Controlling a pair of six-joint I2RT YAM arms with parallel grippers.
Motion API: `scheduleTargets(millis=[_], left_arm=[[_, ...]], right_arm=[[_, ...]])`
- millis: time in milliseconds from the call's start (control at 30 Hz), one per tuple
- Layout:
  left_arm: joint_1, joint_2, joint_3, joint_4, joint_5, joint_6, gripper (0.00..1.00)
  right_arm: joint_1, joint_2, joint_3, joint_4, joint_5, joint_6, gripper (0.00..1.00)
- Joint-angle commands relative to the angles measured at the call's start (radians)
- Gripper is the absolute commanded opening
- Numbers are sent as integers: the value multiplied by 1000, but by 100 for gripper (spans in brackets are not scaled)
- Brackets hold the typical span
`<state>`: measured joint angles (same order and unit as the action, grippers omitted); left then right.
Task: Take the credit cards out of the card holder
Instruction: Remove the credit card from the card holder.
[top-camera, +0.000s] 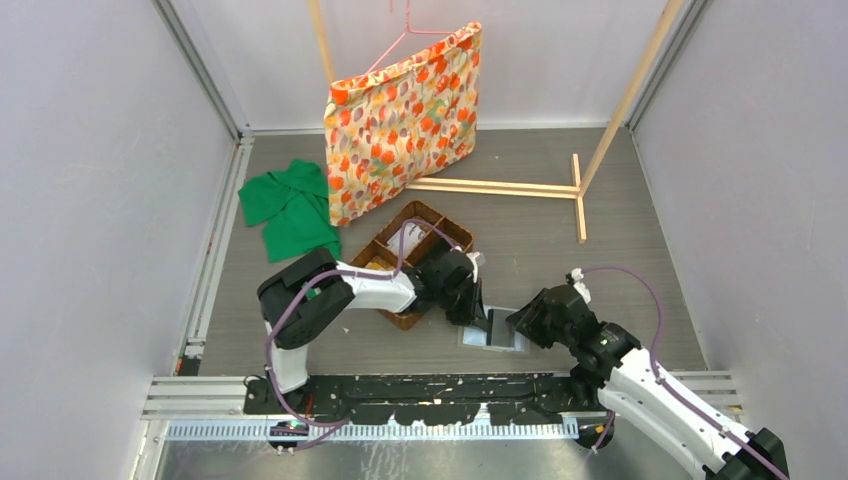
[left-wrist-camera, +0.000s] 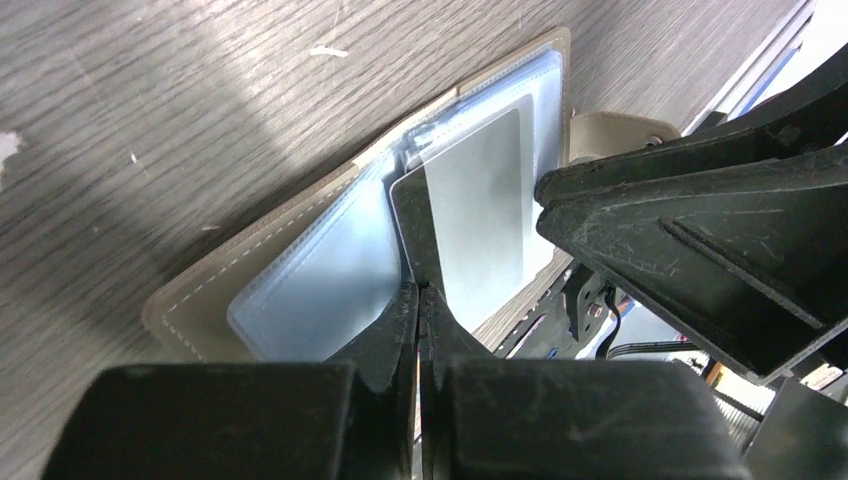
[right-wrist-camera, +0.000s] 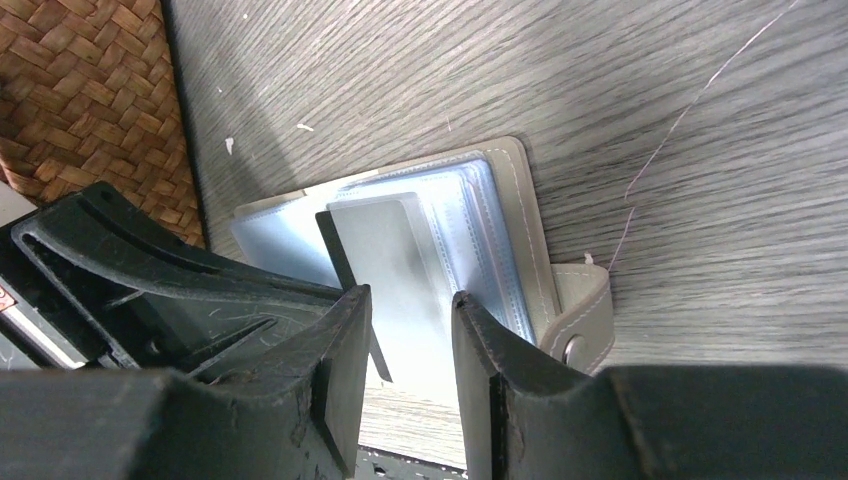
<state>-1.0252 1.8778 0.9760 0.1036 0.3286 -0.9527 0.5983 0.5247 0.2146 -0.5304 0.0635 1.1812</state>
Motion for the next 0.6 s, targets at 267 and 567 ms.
scheduleTargets(millis=[267, 567], left_arm=[[7, -69, -18, -101, -54, 56, 0], [16, -97, -14, -140, -44, 66, 11]], right_arm=[[5, -23, 41, -102, 22, -37, 41], [5, -36, 40, -44, -18, -40, 41]])
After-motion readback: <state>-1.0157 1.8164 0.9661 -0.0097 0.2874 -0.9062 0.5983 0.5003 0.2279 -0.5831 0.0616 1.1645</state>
